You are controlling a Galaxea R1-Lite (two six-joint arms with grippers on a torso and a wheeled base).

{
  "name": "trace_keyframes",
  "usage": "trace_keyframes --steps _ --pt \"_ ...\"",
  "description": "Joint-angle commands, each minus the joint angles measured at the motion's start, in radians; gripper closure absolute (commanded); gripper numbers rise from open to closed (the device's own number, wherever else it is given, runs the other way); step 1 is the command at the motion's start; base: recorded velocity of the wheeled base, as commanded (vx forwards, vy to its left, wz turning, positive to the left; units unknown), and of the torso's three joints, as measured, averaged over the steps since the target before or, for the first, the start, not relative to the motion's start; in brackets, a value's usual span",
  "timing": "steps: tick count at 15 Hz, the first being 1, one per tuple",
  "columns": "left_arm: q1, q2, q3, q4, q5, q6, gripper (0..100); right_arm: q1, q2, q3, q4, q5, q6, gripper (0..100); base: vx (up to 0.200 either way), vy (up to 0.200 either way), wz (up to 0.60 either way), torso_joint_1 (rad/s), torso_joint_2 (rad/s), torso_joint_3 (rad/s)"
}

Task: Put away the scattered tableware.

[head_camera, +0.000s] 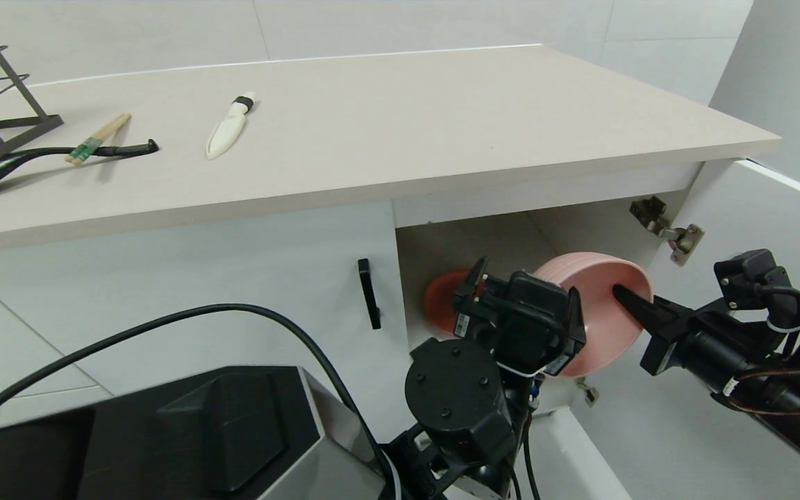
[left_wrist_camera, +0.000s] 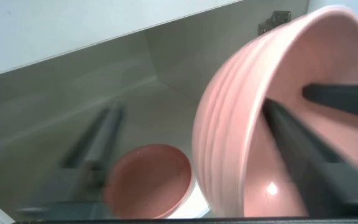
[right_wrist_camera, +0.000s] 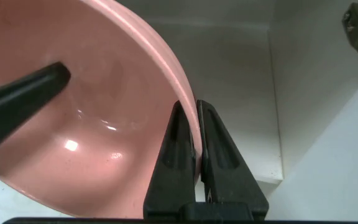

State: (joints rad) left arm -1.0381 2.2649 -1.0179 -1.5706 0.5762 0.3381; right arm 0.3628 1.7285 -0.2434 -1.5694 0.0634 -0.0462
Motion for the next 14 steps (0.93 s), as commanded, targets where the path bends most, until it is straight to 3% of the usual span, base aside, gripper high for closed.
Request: trace_keyframes --steps 1,3,4,5,6,7,10,11,12,14 --pt "-0.003 -0.018 0.007 0.000 0.001 -0.004 0 0.001 -0.001 0.003 -0.001 -0.001 0.000 100 0.000 0.000 0.00 0.000 0.00 0.000" --pt "-0.014 -0.065 0.076 0.000 -0.015 -0.016 0 -0.001 0.003 0.004 -0.001 -0.001 0.000 100 0.000 0.000 0.00 0.000 0.00 0.000" --pt "-0.037 -0.127 0.174 0.000 -0.095 -0.045 0 -0.002 0.006 0.006 -0.001 -0.001 0.000 100 0.000 0.000 0.00 0.000 0.00 0.000" --pt "-0.048 -0.199 0.277 0.000 -0.200 -0.053 0 -0.002 0.005 0.012 -0.001 -0.001 0.000 100 0.000 0.000 0.00 0.000 0.00 0.000" --pt "-0.048 -0.232 0.325 0.000 -0.243 -0.053 0 -0.001 0.005 0.016 -0.001 -0.001 0.000 100 0.000 0.000 0.00 0.000 0.00 0.000" --pt "-0.043 -0.292 0.398 0.000 -0.323 -0.054 0 -0.001 0.005 0.024 -0.001 -0.001 0.000 100 0.000 0.000 0.00 0.000 0.00 0.000" --pt "0.093 -0.482 0.668 0.000 -0.703 -0.056 0 -0.002 0.013 0.065 -0.001 -0.001 0.002 100 0.000 0.000 0.00 0.000 0.00 0.000" --pt "0.125 -0.518 0.731 0.000 -0.776 -0.054 0 -0.002 0.013 0.075 -0.001 -0.002 0.003 100 0.000 0.000 0.00 0.000 0.00 0.000" --pt "0.142 -0.565 0.817 0.000 -0.822 -0.056 0 -0.004 0.014 0.084 -0.001 -0.001 0.005 100 0.000 0.000 0.00 0.000 0.00 0.000" --pt "0.145 -0.630 0.920 0.000 -0.825 -0.057 0 -0.008 0.036 0.079 -0.001 -0.002 0.057 100 0.000 0.000 0.00 0.000 0.00 0.000"
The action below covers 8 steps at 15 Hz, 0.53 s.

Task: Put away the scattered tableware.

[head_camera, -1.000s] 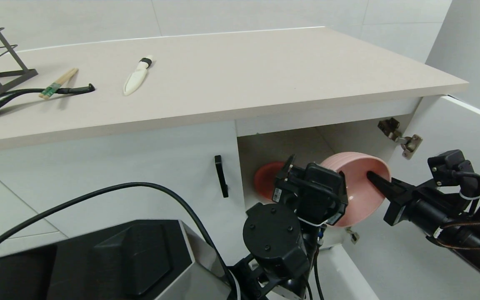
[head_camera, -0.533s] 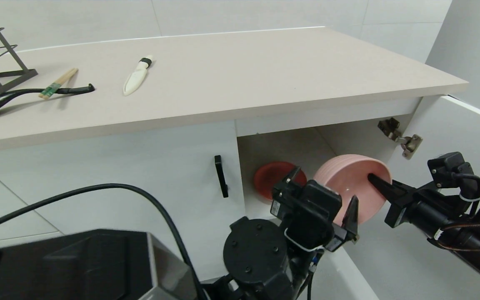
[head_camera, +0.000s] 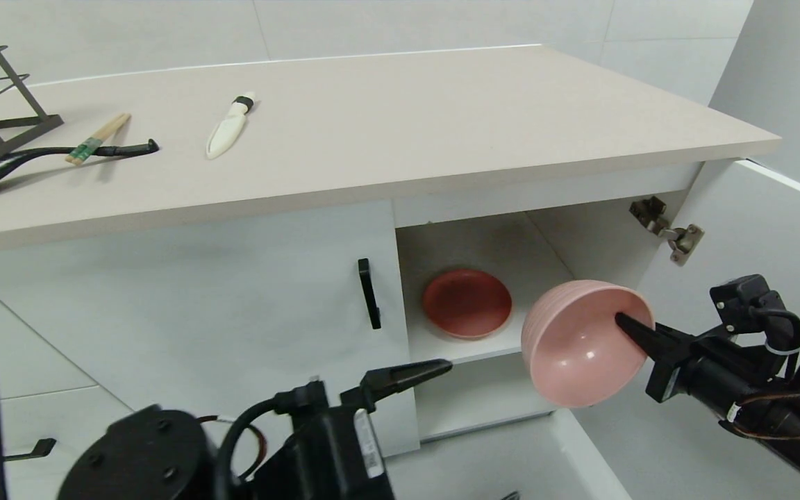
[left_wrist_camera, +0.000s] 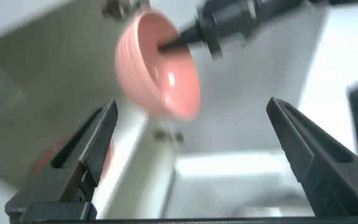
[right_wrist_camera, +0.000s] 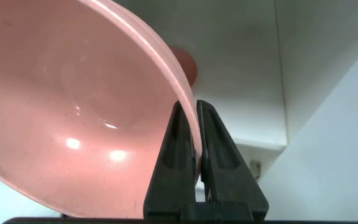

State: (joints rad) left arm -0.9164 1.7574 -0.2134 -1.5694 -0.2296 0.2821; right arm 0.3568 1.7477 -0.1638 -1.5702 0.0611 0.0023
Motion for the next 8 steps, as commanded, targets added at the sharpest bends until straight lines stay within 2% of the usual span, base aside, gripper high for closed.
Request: trace_keyframes --steps 1,2,5,6,7,8 --pt "0.033 -0.170 0.186 -0.001 -0.017 -0.004 0 -0.004 0.035 -0.010 -0.001 0.000 0.082 100 0.000 0.000 0.00 0.000 0.00 0.000" --pt "0.036 -0.220 0.213 -0.001 -0.011 -0.008 0 -0.004 0.059 -0.014 -0.001 -0.001 0.142 100 0.000 0.000 0.00 0.000 0.00 0.000" --pt "0.088 -0.369 0.213 -0.001 0.062 -0.035 0 0.001 0.156 -0.016 -0.001 -0.030 0.163 100 0.000 0.000 0.00 0.000 0.00 0.000" --pt "0.108 -0.398 0.213 -0.001 0.127 -0.037 0 0.008 0.185 -0.022 -0.001 -0.030 0.163 100 0.000 0.000 0.00 0.000 0.00 0.000" --pt "0.129 -0.432 0.213 -0.001 0.216 -0.037 0 0.016 0.234 -0.065 -0.001 -0.035 0.166 100 0.000 0.000 0.00 0.000 0.00 0.000" --pt "0.163 -0.467 0.213 -0.001 0.259 -0.032 0 0.016 0.260 -0.095 -0.001 -0.041 0.169 100 0.000 0.000 0.00 0.000 0.00 0.000"
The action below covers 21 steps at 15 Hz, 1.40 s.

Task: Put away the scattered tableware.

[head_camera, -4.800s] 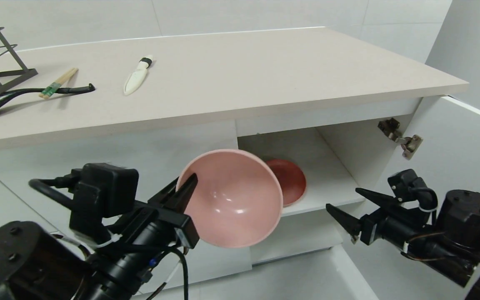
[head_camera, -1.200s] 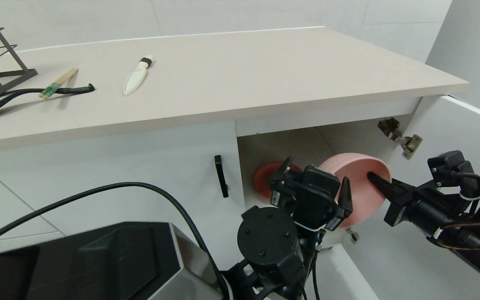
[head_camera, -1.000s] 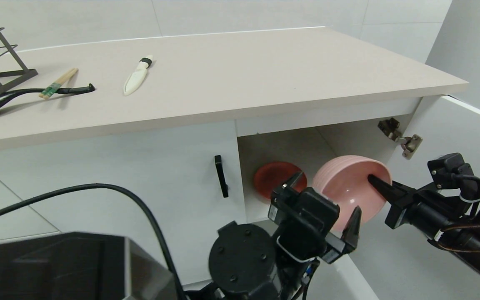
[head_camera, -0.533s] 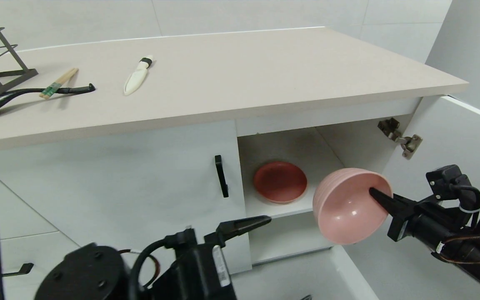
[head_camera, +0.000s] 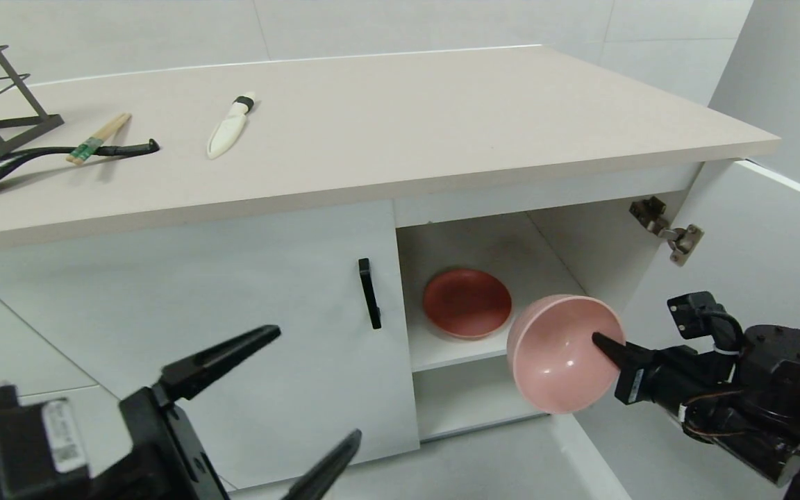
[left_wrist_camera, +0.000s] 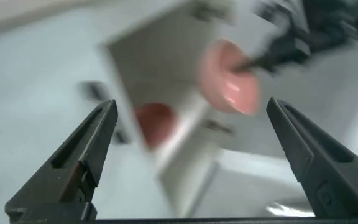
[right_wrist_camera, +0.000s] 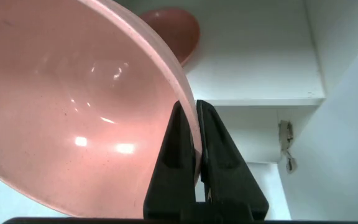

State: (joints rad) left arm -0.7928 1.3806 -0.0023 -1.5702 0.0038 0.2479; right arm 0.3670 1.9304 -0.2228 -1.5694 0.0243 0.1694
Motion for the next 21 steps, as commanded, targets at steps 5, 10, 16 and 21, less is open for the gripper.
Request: trace_keyframes --steps 5,10,16,21 --pt "0.260 -0.267 0.002 -0.001 0.054 0.034 0 0.012 0.121 -0.185 -0.001 0.023 0.059 100 0.000 0.000 0.00 0.000 0.00 0.000" --pt "0.458 -0.502 0.002 0.203 0.096 0.022 0 0.029 0.133 -0.349 0.187 0.065 0.059 100 0.000 0.000 0.00 0.000 0.00 0.000" --pt "0.787 -1.097 0.002 0.881 0.128 -0.096 0 0.027 0.190 -0.701 0.591 0.079 0.055 100 0.000 0.000 0.00 0.000 0.00 0.000" --pt "0.859 -1.295 0.001 1.147 0.071 -0.288 0 0.030 0.223 -0.764 0.649 0.071 0.025 100 0.000 0.000 0.00 0.000 0.00 0.000"
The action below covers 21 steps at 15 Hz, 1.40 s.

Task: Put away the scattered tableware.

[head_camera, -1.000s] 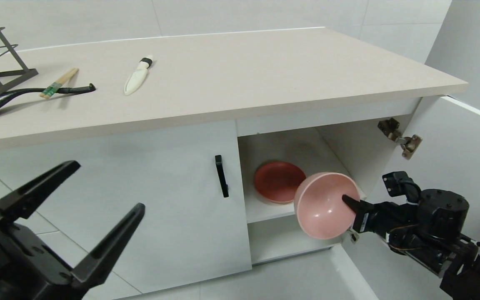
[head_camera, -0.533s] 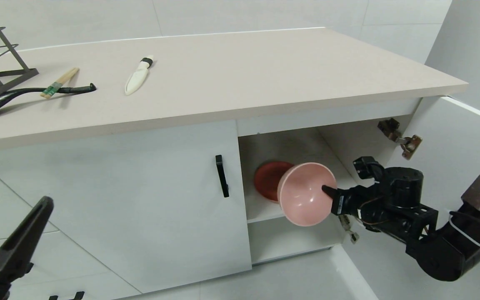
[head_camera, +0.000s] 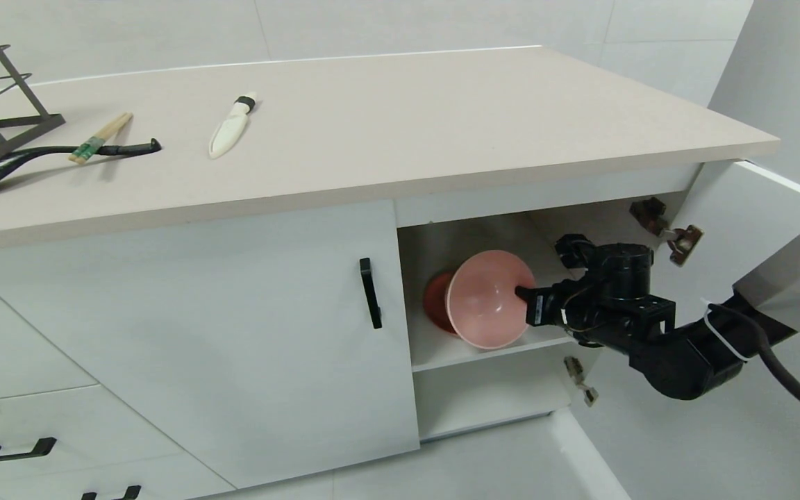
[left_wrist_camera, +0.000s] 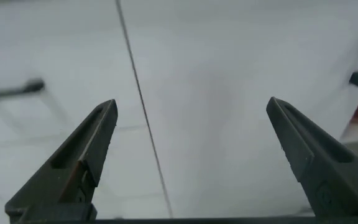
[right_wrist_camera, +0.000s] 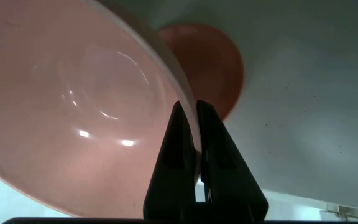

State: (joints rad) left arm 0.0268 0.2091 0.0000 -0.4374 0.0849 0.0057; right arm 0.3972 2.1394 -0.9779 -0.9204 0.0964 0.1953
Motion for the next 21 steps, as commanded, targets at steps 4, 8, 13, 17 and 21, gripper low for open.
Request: trace_keyframes --steps 4,8,13,17,21 --pt "-0.015 -0.126 0.000 0.114 -0.102 -0.072 0 0.000 0.013 -0.021 0.023 -0.001 -0.002 100 0.000 0.000 0.00 0.000 0.00 0.000" --pt "-0.018 -0.209 -0.002 0.391 -0.082 0.005 0 0.000 0.024 -0.044 0.048 -0.003 -0.011 100 0.000 0.000 0.00 0.000 0.00 0.000" --pt "-0.025 -0.209 -0.002 0.441 -0.085 0.056 0 -0.005 0.065 -0.108 0.112 -0.001 -0.070 100 0.000 0.000 0.00 0.000 0.00 0.000" --pt "-0.027 -0.209 -0.002 0.439 -0.083 0.046 0 -0.023 0.125 -0.226 0.195 -0.001 -0.071 100 0.000 0.000 0.00 0.000 0.00 0.000" --pt "-0.027 -0.209 -0.002 0.439 -0.083 0.010 0 -0.028 0.182 -0.321 0.244 -0.001 -0.073 100 0.000 0.000 0.00 0.000 0.00 0.000"
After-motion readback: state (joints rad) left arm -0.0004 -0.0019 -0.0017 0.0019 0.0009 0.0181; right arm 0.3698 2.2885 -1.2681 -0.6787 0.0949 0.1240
